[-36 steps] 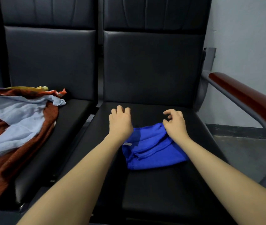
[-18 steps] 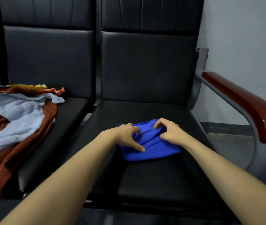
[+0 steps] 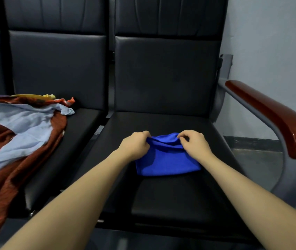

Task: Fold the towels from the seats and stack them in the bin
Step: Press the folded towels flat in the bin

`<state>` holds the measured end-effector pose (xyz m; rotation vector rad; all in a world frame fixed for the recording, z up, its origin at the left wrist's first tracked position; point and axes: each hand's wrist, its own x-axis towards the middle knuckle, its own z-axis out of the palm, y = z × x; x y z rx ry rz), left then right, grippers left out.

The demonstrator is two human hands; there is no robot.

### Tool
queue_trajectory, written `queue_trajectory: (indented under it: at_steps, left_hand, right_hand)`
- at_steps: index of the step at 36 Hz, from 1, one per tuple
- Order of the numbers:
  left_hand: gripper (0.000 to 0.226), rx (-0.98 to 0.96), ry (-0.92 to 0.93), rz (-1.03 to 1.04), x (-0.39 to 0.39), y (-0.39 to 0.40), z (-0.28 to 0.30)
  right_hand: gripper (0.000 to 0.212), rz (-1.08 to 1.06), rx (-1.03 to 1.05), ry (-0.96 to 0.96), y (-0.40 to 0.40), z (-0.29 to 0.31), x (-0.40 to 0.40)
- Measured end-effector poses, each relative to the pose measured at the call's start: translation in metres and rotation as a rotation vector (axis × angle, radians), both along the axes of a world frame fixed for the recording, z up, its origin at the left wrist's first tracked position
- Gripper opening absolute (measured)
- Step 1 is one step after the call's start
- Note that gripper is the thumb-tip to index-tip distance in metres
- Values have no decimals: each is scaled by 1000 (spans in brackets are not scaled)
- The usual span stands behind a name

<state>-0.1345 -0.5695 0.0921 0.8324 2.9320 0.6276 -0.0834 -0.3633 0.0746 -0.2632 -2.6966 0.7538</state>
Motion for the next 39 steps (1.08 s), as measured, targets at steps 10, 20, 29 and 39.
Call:
queue_trajectory:
  at_steps: [10,20,29,39]
  left_hand:
    - [32,79,-133,149,-12,6,-6]
    - [20,201,-71,224,-18,7,6]
    - [36,147,-59,289,-28,15,2]
    - [61,-130,-166,574,-19,20,-13]
  right_hand:
    - [38,25,-133,-249,-2,-3,-10]
    - [14,-29,-514,45,-4,3,-15]
    - [15,-194,-232,-85,-9,7,-40]
    - [68,-412,102,-306,-16,-2,-37]
